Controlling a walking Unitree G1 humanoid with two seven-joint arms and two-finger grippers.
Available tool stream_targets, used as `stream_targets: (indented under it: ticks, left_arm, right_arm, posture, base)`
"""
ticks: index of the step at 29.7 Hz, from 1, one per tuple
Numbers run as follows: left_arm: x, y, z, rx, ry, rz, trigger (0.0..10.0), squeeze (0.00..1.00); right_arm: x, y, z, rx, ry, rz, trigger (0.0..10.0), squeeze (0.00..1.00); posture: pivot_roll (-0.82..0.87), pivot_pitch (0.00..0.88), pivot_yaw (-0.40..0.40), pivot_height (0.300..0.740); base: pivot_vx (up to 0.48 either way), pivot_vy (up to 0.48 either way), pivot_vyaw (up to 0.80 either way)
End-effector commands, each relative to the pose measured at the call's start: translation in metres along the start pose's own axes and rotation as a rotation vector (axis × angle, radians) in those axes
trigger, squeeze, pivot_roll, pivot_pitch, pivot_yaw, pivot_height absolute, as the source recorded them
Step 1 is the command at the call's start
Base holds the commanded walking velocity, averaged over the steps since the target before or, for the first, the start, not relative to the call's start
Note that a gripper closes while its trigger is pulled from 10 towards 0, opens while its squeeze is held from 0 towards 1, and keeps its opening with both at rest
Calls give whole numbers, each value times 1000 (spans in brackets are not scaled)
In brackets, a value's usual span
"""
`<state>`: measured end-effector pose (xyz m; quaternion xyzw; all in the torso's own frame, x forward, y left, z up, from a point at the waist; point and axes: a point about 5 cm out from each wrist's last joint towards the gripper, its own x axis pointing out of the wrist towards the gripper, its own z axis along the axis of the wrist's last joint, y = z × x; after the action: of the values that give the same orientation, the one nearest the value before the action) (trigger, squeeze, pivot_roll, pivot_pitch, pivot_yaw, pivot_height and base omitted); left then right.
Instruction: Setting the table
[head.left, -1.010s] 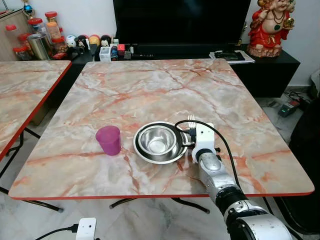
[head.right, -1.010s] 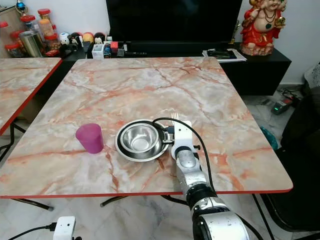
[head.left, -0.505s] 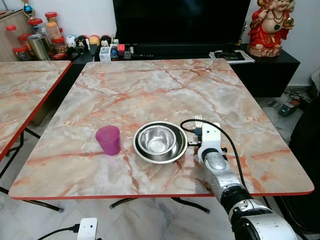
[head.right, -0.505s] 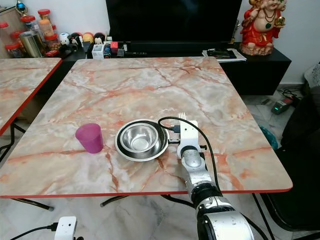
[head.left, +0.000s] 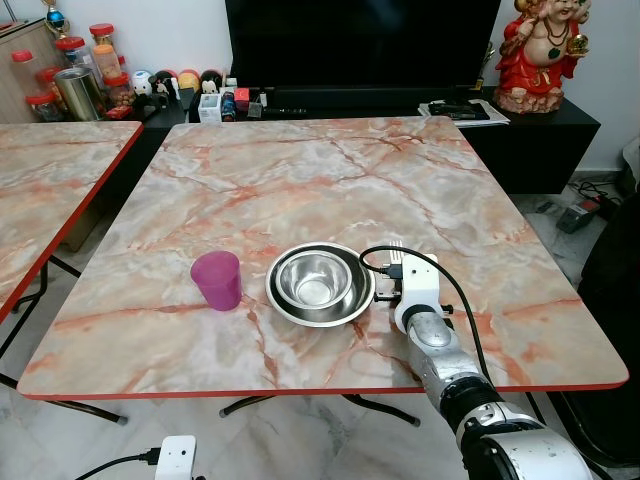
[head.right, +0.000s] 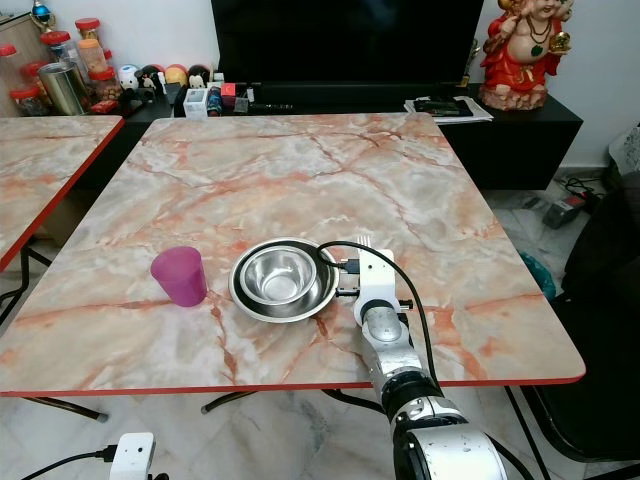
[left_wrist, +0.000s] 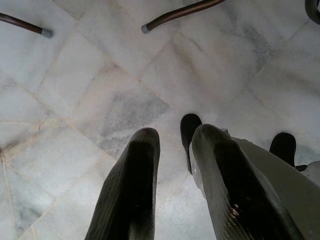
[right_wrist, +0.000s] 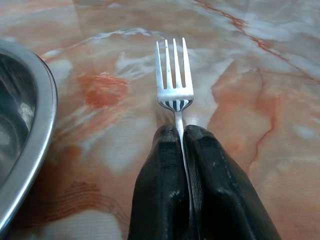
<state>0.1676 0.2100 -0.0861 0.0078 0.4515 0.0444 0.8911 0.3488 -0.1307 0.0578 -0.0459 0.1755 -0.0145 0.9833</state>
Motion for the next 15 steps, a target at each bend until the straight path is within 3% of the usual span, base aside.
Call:
stream_targets:
  ticks: [1, 15]
  left_arm:
    - [0, 3, 1, -11, 5, 5, 10000, 0]
    - [0, 2, 2, -9, 3, 2, 10000, 0]
  right_arm:
    - [1, 2, 2, -5, 2, 4, 10000, 0]
    - [-1, 1, -6, 22, 34, -2, 10000, 0]
  posture:
    - [1, 0, 24, 740]
    - [1, 0, 25, 740]
  base:
    - [0, 0, 0]
    - [0, 0, 0]
